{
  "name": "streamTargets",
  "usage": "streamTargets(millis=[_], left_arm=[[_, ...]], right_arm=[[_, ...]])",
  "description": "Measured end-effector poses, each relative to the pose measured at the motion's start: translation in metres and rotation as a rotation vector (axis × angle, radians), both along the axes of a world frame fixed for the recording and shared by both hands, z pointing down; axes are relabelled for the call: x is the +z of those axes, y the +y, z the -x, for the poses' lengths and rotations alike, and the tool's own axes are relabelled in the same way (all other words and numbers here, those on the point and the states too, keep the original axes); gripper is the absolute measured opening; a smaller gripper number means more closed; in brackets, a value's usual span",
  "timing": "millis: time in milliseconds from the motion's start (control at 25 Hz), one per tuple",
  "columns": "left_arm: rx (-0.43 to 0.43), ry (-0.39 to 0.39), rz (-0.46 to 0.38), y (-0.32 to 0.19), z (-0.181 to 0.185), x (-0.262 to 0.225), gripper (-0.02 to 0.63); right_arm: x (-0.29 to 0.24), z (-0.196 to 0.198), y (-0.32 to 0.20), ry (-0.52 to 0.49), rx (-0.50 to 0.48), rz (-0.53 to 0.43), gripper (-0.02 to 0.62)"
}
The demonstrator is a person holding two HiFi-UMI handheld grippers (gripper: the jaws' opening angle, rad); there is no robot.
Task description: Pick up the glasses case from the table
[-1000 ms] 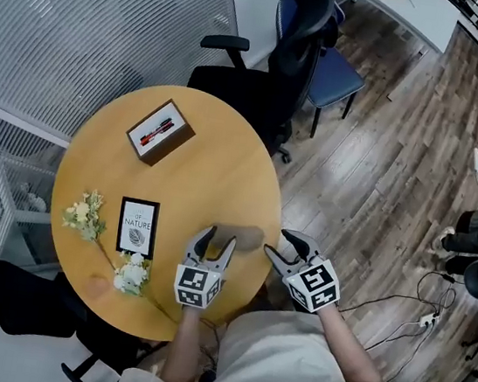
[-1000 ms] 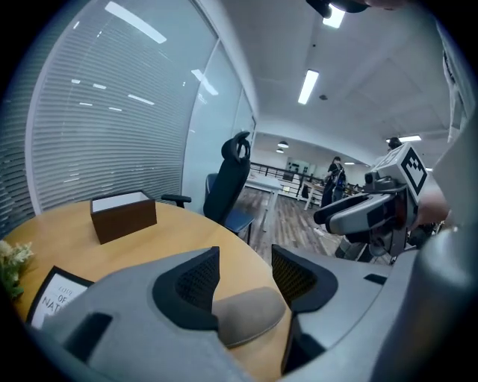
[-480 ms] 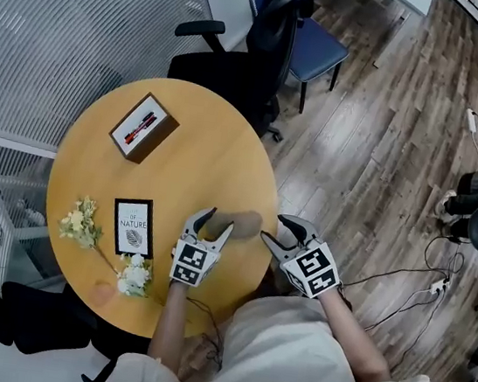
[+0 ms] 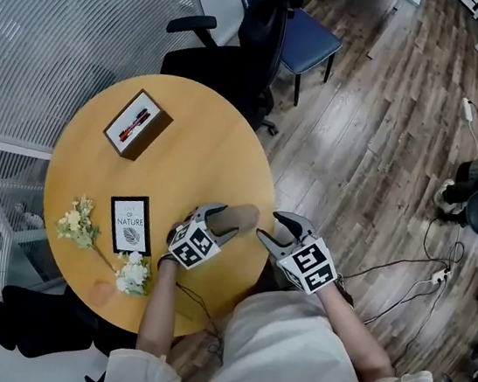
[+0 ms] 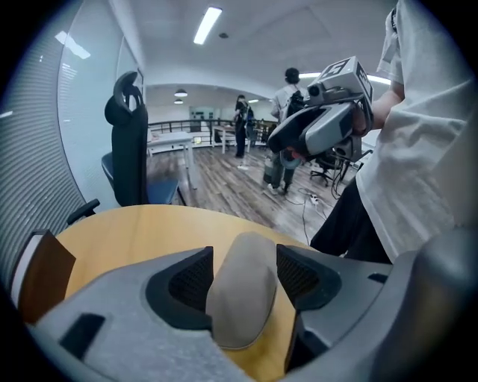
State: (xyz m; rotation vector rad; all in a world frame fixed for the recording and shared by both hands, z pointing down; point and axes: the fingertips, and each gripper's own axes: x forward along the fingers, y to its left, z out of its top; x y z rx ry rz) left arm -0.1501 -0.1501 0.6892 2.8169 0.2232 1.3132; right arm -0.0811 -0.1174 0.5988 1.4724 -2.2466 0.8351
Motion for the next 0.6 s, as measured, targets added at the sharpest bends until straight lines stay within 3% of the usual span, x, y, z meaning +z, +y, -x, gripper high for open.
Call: streamTargets(millis=[280,600], left_arm=[[0.144,-0.093,0.024,0.011,0.001,0.016,0.295],[0.275,-0.236,-0.066,0.014,0.005,0.047,0.351]], right_arm=[[0.0,0.003,0.007,-0.033,0.005,0.012,0.21],[0.003,0.008,0.013,-0.06,0.023,0.02,0.21]])
